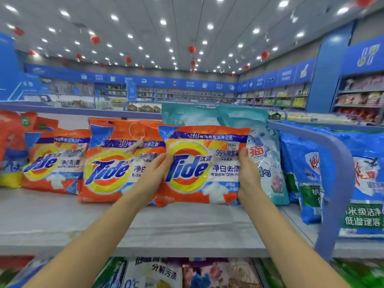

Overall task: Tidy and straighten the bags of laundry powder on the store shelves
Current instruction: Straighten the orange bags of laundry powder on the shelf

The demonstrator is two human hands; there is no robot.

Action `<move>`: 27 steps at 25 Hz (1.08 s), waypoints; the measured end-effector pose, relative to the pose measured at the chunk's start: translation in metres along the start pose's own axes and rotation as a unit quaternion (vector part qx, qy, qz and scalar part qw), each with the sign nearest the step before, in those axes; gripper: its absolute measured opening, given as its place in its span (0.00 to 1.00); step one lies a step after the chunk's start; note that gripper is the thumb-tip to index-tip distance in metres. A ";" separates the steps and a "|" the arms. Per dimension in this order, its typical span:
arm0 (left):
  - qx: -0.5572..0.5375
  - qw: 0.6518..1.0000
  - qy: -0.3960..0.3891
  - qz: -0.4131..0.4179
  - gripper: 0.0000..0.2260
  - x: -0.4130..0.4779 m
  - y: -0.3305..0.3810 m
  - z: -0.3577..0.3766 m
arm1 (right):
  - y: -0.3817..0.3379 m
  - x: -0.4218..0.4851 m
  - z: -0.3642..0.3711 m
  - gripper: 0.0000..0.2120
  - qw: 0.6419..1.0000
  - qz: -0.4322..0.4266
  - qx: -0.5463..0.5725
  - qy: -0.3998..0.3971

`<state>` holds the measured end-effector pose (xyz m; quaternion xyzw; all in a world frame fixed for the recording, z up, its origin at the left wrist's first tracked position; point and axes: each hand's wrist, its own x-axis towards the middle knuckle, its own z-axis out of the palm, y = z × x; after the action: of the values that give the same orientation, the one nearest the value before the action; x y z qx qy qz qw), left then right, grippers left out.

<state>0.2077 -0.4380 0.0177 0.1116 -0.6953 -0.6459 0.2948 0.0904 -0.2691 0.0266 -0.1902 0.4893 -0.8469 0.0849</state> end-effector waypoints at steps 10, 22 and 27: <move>-0.125 0.983 0.071 -0.114 0.18 -0.010 -0.034 0.023 | 0.016 0.019 -0.023 0.06 1.000 0.008 -0.018 -0.015; -0.080 0.989 0.120 -0.031 0.18 -0.009 -0.037 0.036 | -0.025 0.009 0.034 0.19 0.721 -0.405 -0.559 -0.069; -0.020 0.998 -0.047 -0.046 0.17 -0.013 -0.036 0.017 | -0.004 0.011 0.099 0.15 0.629 -0.262 -0.687 -0.252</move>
<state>0.2004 -0.4222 -0.0199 0.1076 -0.6895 -0.6770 0.2339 0.1210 -0.3496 0.0769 -0.5195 0.8185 -0.1713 -0.1755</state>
